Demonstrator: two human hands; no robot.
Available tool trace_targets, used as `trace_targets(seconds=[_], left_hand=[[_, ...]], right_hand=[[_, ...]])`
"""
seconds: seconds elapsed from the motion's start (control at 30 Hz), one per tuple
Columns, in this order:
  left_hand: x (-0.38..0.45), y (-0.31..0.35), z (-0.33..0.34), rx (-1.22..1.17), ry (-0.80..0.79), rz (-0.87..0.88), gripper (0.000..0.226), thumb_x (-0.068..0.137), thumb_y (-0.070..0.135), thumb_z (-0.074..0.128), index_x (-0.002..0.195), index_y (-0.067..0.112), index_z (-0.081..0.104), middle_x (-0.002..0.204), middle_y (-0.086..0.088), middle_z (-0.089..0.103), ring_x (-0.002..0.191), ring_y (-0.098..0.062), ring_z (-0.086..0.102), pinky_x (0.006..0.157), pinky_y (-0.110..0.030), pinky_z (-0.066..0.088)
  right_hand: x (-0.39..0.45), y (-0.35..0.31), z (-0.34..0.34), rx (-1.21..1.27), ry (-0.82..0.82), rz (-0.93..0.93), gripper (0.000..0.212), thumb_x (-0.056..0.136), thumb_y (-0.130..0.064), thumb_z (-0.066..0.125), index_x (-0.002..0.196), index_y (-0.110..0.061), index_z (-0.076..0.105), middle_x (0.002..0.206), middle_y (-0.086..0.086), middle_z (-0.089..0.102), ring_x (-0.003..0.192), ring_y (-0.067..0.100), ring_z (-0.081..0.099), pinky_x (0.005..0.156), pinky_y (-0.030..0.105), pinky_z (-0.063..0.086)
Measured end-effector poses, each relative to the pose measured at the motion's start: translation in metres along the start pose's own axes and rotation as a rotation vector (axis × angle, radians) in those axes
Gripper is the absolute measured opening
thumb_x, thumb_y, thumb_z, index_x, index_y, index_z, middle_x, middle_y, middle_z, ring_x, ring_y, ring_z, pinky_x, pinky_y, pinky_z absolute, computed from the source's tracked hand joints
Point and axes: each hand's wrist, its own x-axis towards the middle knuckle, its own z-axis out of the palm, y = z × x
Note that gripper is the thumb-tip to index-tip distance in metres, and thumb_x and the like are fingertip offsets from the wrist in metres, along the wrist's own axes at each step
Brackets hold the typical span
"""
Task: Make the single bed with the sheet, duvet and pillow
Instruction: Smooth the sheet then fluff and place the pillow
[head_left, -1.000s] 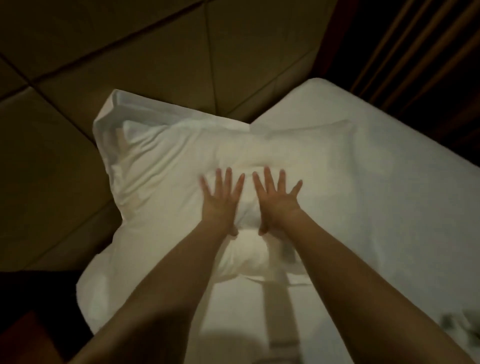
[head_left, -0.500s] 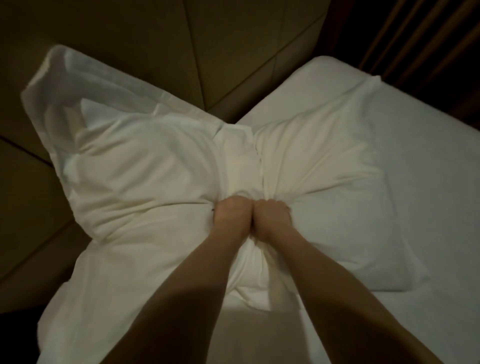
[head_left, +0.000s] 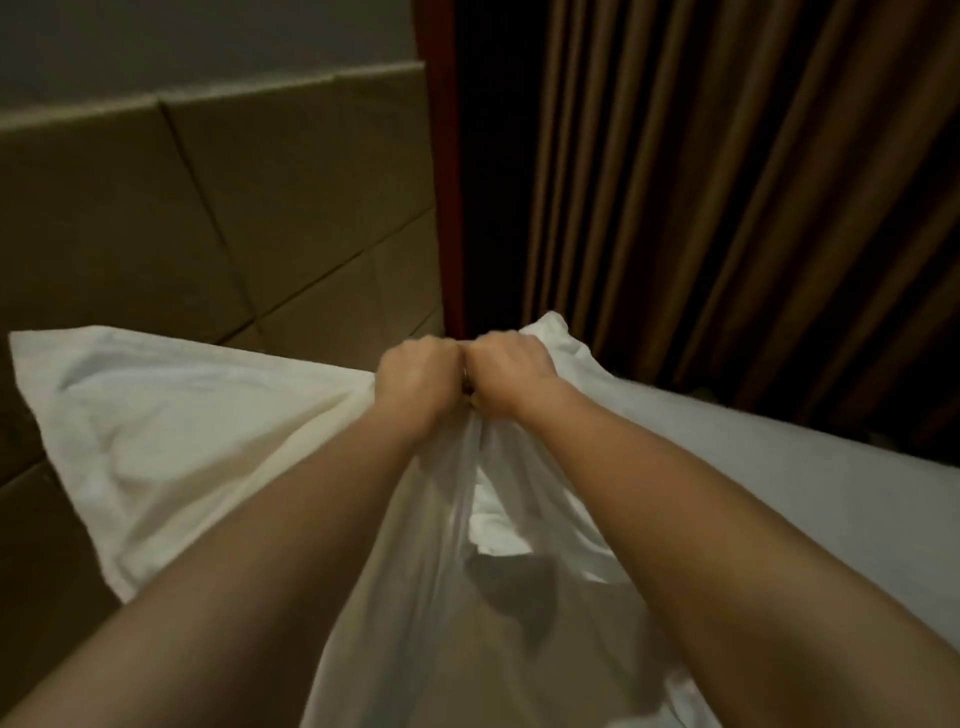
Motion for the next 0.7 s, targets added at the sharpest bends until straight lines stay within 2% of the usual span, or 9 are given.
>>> trace_targets(seconds=[0.17,0.33,0.4,0.5,0.63,0.7], left_hand=[[-0.051,0.158,-0.128,-0.058,0.212,0.148,0.024,0.083,0.032,0.060,0.100,0.018,0.069,0.101,-0.009,0.068,0.098,-0.032,0.064,0.068,-0.031,0.039],[-0.119,0.348,-0.201,-0.128,0.315,0.350,0.019,0.087,0.023,0.055,0.097,0.014,0.068,0.097,-0.009,0.068,0.093,-0.031,0.064,0.066,-0.032,0.039],[-0.146,0.421,-0.217,-0.166,0.325,0.438,0.016,0.086,0.024,0.056,0.093,0.015,0.067,0.091,-0.006,0.068,0.084,-0.027,0.064,0.065,-0.031,0.040],[-0.188,0.523,-0.230,-0.204,0.351,0.595,0.013,0.083,0.025,0.056,0.087,0.017,0.065,0.080,-0.002,0.063,0.068,-0.021,0.053,0.061,-0.030,0.039],[-0.257,0.648,-0.223,-0.266,0.312,0.865,0.018,0.091,0.021,0.050,0.098,0.015,0.066,0.094,-0.005,0.066,0.086,-0.026,0.063,0.066,-0.033,0.040],[-0.297,0.708,-0.218,-0.280,0.292,0.993,0.020,0.094,0.020,0.047,0.102,0.015,0.065,0.097,-0.006,0.067,0.086,-0.025,0.063,0.066,-0.033,0.039]], right_hand=[[-0.141,0.101,-0.137,-0.111,0.144,0.127,0.024,0.085,-0.021,0.054,0.107,-0.020,0.065,0.111,0.007,0.065,0.103,0.030,0.061,0.071,0.033,0.040],[-0.324,0.205,-0.218,-0.236,0.194,0.358,0.020,0.086,-0.025,0.051,0.101,-0.020,0.063,0.104,0.006,0.066,0.096,0.028,0.062,0.068,0.032,0.038],[-0.395,0.243,-0.238,-0.292,0.190,0.458,0.019,0.086,-0.024,0.052,0.100,-0.019,0.064,0.101,0.005,0.066,0.093,0.028,0.062,0.067,0.031,0.038],[-0.496,0.292,-0.253,-0.359,0.160,0.625,0.020,0.086,-0.025,0.052,0.100,-0.019,0.065,0.103,0.006,0.067,0.094,0.029,0.062,0.067,0.032,0.037],[-0.636,0.333,-0.253,-0.368,0.106,0.891,0.019,0.090,-0.026,0.051,0.101,-0.019,0.064,0.106,0.008,0.066,0.096,0.030,0.062,0.073,0.035,0.042],[-0.706,0.345,-0.249,-0.376,0.067,1.026,0.018,0.091,-0.024,0.051,0.102,-0.018,0.063,0.105,0.007,0.065,0.095,0.028,0.062,0.077,0.036,0.045]])
